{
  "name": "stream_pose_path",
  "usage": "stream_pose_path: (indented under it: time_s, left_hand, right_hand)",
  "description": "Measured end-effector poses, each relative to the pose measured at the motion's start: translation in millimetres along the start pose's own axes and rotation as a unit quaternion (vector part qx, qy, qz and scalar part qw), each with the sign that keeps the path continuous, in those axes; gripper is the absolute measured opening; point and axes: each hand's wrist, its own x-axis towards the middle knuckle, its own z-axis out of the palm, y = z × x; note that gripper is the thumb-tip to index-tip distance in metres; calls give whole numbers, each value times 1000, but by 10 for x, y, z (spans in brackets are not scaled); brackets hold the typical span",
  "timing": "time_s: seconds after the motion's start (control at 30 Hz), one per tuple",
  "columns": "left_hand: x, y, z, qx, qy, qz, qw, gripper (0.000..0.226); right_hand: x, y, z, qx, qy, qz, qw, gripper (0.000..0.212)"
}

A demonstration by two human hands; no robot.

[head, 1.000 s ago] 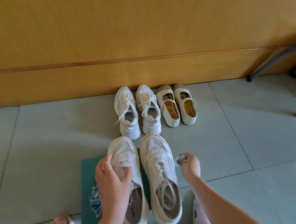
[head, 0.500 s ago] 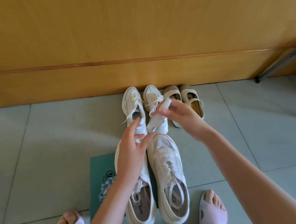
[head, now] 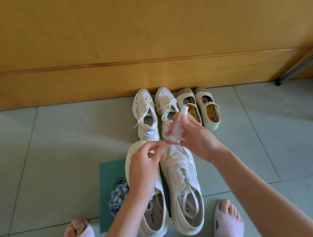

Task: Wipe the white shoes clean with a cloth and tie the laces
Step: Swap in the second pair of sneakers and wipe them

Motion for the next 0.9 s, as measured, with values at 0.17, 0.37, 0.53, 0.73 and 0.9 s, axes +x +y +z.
stream_pose_path:
  time_s: [0.17,0.37,0.53,0.73,0.9]
  left_hand:
    - [-29,-178,-173,12,37,-39,998,19]
    - [-31,-275,-291,33,85,-44,995,18]
    - [-1,-308,-345,25,95,-54,994,21]
    - [10,-337,-361,12,96,-69,993,21]
    - [8,-348,-380,16,101,-70,992,20]
  right_hand:
    - [138,-141,-231,-154,77,130,976,59]
    - [504,-21,-171,-492,125,205,837,50]
    - [670,53,-121,-641,137,208,726,51]
    - [683,95,-79,-704,150,177,672,46]
    - [694,26,-79,-681,89,183,703,54]
